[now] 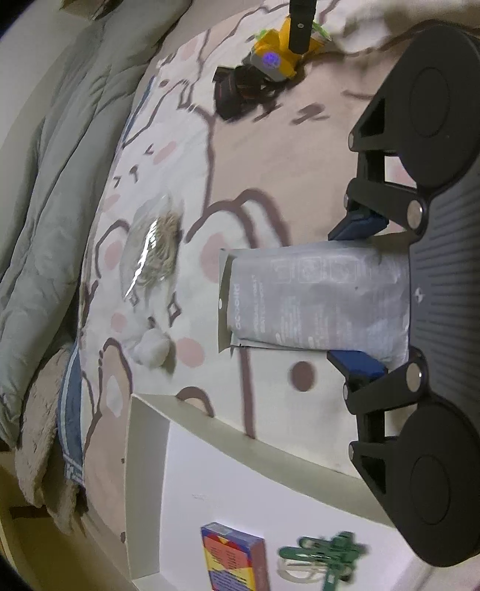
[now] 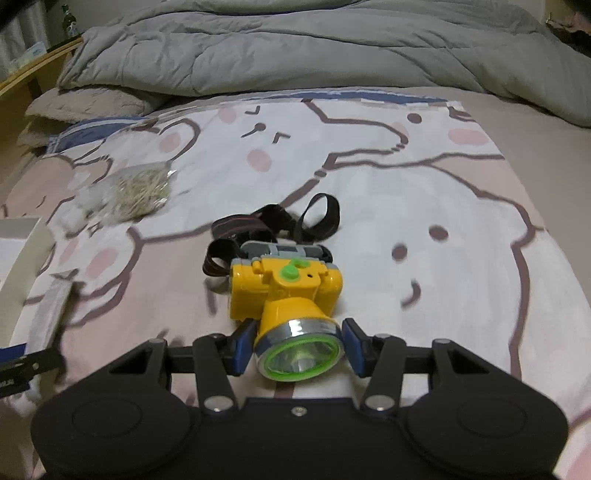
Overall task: Organize objects
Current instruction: 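Lift the packet and headlamp with both tools and carry them over the white box, then lower the packet and headlamp into the white box and open both tools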
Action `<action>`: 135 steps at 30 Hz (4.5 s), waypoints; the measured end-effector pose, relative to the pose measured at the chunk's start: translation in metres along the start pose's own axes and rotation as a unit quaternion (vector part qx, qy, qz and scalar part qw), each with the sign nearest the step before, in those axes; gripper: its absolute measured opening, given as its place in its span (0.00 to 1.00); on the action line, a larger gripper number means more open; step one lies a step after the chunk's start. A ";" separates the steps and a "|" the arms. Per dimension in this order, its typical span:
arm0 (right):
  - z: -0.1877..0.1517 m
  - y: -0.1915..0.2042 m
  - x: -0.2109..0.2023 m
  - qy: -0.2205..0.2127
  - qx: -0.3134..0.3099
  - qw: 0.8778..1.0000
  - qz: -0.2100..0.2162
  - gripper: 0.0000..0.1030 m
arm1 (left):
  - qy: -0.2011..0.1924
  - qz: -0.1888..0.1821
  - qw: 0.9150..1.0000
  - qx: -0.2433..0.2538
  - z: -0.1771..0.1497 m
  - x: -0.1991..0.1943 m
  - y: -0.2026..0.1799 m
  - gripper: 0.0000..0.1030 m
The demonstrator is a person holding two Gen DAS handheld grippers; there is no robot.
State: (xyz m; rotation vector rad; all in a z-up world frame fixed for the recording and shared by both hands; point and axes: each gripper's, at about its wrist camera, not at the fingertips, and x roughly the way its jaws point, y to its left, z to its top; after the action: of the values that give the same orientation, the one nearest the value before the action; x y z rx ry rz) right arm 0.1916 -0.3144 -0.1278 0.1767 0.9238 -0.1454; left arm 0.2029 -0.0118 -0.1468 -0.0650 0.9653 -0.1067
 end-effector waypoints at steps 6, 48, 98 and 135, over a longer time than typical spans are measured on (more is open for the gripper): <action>-0.032 0.007 -0.033 0.023 -0.012 1.000 0.005 0.50 | 0.027 -0.018 0.999 0.009 -0.020 -0.023 0.004 0.59; -0.052 0.025 -0.023 0.175 -0.118 0.977 0.024 0.41 | 0.099 -0.017 0.993 0.055 0.009 0.000 0.001 0.55; 0.078 0.347 -0.017 -0.057 -0.181 0.967 0.169 0.41 | -0.023 0.153 0.984 0.089 0.116 -0.003 0.297 0.55; 0.069 0.347 -0.021 -0.014 -0.187 0.964 0.189 0.79 | -0.029 0.118 0.992 0.021 0.101 -0.083 0.262 0.97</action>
State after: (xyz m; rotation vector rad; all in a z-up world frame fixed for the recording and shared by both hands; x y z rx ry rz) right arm 0.3019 0.0106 -0.0392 -0.0026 0.8572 0.3784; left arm 0.2553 0.2588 -0.0491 0.0855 0.9048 0.0922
